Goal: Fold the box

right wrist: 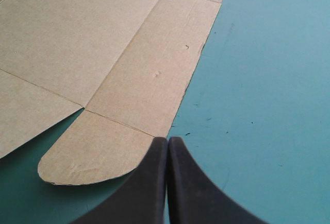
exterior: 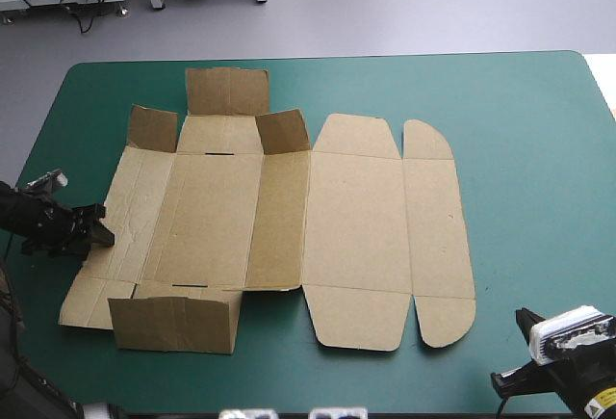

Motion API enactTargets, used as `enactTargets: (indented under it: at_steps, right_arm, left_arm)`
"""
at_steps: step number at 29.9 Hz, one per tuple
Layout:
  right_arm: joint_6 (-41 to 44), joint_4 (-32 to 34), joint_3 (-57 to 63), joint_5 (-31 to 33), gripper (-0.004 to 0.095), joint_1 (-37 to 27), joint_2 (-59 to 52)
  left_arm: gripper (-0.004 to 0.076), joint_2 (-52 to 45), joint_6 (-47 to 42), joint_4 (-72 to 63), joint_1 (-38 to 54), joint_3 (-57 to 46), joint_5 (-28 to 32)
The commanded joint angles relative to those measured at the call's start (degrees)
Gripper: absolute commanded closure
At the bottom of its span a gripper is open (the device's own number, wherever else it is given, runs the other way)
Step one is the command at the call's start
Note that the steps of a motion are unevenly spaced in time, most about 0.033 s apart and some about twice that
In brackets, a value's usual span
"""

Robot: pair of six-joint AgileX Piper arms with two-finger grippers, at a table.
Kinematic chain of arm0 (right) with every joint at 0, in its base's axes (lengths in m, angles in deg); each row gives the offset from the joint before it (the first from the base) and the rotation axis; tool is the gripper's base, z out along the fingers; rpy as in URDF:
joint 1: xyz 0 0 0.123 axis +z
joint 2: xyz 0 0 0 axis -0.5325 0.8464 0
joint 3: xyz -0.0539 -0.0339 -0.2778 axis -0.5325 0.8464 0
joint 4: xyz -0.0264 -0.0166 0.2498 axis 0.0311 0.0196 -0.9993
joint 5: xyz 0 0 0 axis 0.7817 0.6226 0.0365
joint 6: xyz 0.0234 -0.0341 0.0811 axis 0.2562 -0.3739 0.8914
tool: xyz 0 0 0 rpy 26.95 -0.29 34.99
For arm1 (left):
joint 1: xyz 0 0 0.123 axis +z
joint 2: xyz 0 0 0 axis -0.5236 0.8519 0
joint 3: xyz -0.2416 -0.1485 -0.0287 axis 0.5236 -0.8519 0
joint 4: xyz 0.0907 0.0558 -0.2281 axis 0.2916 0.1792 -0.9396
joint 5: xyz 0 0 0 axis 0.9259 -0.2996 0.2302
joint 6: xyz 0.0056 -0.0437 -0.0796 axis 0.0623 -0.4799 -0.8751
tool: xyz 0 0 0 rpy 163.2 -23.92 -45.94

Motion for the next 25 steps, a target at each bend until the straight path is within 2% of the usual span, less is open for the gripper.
enactTargets:
  at_steps: [1, 8, 14, 25]
  right_arm:
    - [0.0, 0.1, -1.3, -3.9, 0.0925, -0.4, 0.6]
    - [0.0, 0.1, -1.3, -3.9, 0.0925, -0.4, 0.6]
    - [0.0, 0.4, -1.3, -4.3, 0.0925, -0.4, 0.6]
    - [0.0, 0.8, -1.3, -4.8, 0.0925, -0.4, 0.6]
  left_arm:
    - [0.0355, -2.5, -1.4, -1.2, -2.4, 1.1, -5.7]
    - [0.036, -3.0, -4.7, -1.4, -5.9, 0.9, -5.7]
    - [0.0436, -4.8, -5.8, -6.9, -10.1, -1.6, -5.7]
    - [0.0476, -12.1, -7.0, -13.1, -19.6, -1.7, -5.7]
